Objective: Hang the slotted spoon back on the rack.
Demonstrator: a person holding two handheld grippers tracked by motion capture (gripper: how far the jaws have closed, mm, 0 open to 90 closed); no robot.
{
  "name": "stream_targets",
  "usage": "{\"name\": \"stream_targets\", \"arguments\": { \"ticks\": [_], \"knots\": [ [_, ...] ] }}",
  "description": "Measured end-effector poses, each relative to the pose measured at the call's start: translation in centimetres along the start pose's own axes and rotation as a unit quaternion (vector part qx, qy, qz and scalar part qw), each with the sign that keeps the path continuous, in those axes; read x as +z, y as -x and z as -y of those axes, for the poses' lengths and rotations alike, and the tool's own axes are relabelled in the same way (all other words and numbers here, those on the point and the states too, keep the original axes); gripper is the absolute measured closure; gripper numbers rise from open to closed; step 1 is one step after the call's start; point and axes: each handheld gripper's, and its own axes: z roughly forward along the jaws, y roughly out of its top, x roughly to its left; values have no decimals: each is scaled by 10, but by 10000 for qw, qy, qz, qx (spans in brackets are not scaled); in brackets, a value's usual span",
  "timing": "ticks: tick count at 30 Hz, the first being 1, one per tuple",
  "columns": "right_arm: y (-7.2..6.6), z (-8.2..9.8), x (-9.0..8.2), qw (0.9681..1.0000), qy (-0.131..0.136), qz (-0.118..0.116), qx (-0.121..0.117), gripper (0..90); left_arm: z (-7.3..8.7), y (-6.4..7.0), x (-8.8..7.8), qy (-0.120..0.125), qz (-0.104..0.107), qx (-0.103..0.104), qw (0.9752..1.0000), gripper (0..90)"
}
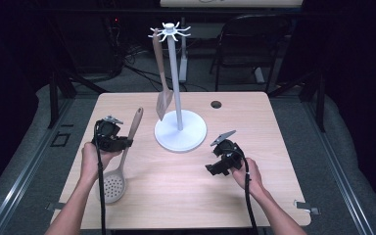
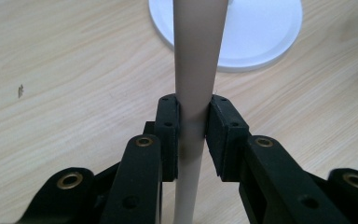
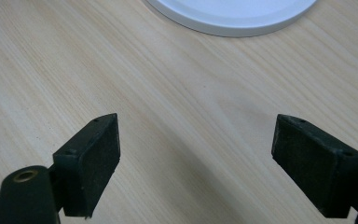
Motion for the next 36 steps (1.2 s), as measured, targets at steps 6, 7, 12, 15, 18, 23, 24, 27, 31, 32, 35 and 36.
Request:
{"name": "stream_targets", "arguments": {
  "ticks": [6, 7, 12, 15, 18, 23, 24, 27, 31, 32, 35, 36],
  "knots": [
    [2, 1, 1, 10000, -6, -8, 24, 150, -10, 9, -10, 191, 84, 142, 9997, 750],
    [2, 1, 1, 10000, 28, -1, 4, 150, -12, 10, -11, 202, 109, 195, 9995, 750],
    [2, 1, 1, 10000, -29, -5, 33, 150, -23, 18, -19, 346, 121, 320, 9988, 750],
    [1, 1, 1, 10000, 21, -38, 73, 150, -30, 22, -25, 465, 126, 397, 9980, 750],
    [1, 1, 2, 10000, 19, -37, 70, 150, -36, 27, -31, 677, 53, 523, 9963, 751],
    [1, 1, 1, 10000, 19, -44, 69, 150, -49, 34, -33, 856, 38, 629, 9943, 751],
    [1, 1, 1, 10000, 24, -43, 65, 150, -51, 35, -33, 860, 37, 650, 9942, 750],
    [2, 1, 1, 10000, -15, -9, 37, 150, -59, 38, -33, 858, 68, 705, 9938, 750],
    [2, 1, 1, 10000, -21, -13, 34, 150, -68, 41, -31, 889, 120, 732, 9933, 750],
    [2, 1, 1, 10000, -20, -16, 34, 150, -71, 41, -31, 898, 122, 744, 9931, 750],
    [3, 1, 1, 10000, 13, -4, 26, 150, -77, 43, -31, 934, 142, 766, 9926, 749],
    [3, 1, 1, 10000, 19, 1, 30, 150, -79, 44, -31, 957, 157, 766, 9923, 750]
  ]
}}
